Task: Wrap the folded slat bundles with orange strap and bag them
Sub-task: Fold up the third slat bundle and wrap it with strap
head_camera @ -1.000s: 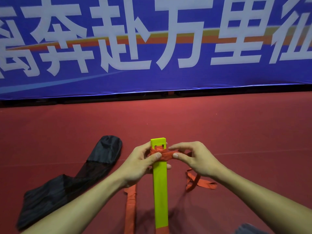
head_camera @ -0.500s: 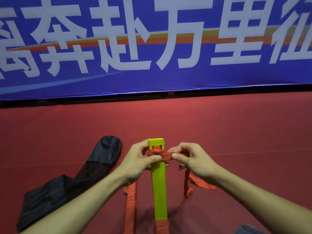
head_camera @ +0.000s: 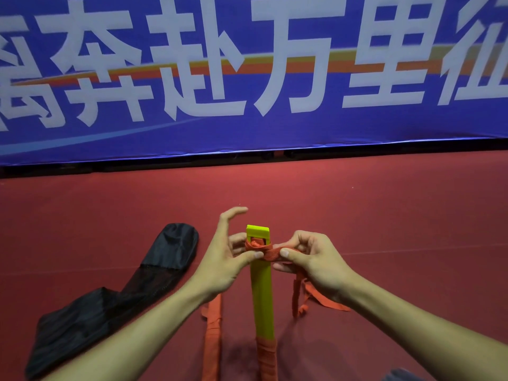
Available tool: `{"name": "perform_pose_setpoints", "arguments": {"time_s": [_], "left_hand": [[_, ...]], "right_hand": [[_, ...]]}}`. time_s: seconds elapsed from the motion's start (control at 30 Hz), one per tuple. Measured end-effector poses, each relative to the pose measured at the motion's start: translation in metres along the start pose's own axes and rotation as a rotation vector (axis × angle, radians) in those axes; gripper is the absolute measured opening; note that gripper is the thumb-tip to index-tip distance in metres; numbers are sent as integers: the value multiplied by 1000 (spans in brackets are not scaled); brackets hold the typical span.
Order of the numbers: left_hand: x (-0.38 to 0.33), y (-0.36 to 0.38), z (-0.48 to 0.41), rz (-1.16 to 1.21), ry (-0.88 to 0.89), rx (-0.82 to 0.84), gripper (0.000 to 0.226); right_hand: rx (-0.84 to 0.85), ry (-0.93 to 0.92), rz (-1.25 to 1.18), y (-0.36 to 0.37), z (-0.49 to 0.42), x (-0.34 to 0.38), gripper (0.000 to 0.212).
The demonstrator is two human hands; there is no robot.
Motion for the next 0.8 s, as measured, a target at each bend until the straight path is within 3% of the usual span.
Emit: {"name": "perform_pose_setpoints", "arguments": {"time_s": [0.17,0.37,0.57,0.8], "left_hand": [[-6,-3,-2,-196,89,-99,87],[-1,7,-2,-256,58,-61,71],[3,23,2,-336,-12,42,123],[5,18,2,-387,-59,4,115]], "right_hand": [[-71,-72,68,-2,-1,5,20],[-135,-77,86,-6,0,4,17],[-186,-105,104,-6,-1,5,17],[-142,-98,134,2,0,6,22]]}}
Point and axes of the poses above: each hand's wrist, its own z-axis away from the middle knuckle, its own y-axis out of the palm, x = y × z, the point moved 9 cm from there along -z, towards the middle knuckle, and after that the axes turned 14 degrees about -z, right-handed, at the moved point
